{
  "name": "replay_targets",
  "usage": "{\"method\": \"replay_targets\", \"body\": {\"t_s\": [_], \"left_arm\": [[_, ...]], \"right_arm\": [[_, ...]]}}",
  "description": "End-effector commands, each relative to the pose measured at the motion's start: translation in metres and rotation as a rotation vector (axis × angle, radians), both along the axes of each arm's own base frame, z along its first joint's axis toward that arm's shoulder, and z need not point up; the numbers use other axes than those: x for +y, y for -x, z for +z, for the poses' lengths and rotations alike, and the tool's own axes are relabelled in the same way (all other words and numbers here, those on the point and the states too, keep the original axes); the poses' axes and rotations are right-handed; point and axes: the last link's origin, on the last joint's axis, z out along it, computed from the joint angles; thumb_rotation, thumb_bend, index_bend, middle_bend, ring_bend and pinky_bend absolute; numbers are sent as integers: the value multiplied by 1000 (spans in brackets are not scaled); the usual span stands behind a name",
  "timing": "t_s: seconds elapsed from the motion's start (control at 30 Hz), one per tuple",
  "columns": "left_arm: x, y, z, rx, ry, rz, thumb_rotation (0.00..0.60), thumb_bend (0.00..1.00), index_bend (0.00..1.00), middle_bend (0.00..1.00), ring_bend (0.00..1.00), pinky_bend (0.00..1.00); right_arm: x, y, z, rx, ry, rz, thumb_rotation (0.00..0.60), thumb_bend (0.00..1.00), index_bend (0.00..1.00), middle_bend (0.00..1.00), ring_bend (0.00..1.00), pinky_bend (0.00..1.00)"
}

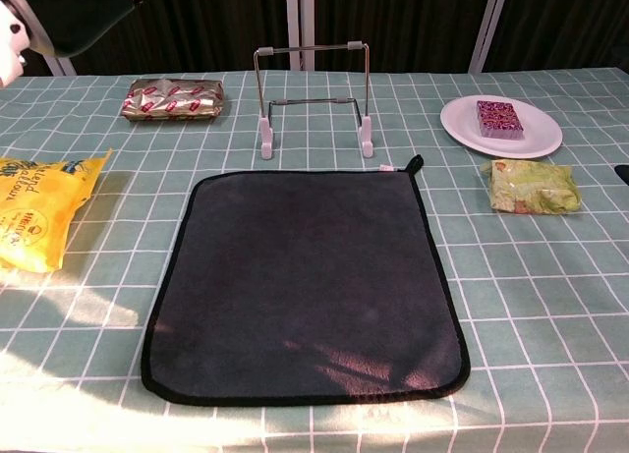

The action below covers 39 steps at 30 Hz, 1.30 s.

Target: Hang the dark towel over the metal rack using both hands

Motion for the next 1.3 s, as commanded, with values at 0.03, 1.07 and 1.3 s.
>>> {"method": "replay_targets", "body": {"t_s": [0.03,1.07,1.3], "left_arm": [[0,-1,0,1,1,-4,600,312,120,128,117,184],[-101,99,11,1137,-463,-188,600,216,200,183,160,211],[-137,124,-12,1103,-330,-183,600,219,215,185,160,211]], "right_arm": [[0,0,0,-6,2,-2,600,301,0,0,0,0],[16,-38,83,-365,66,85,600,325,0,0,0,0],[25,-49,90,-404,38,80,600,326,0,0,0,0]]}}
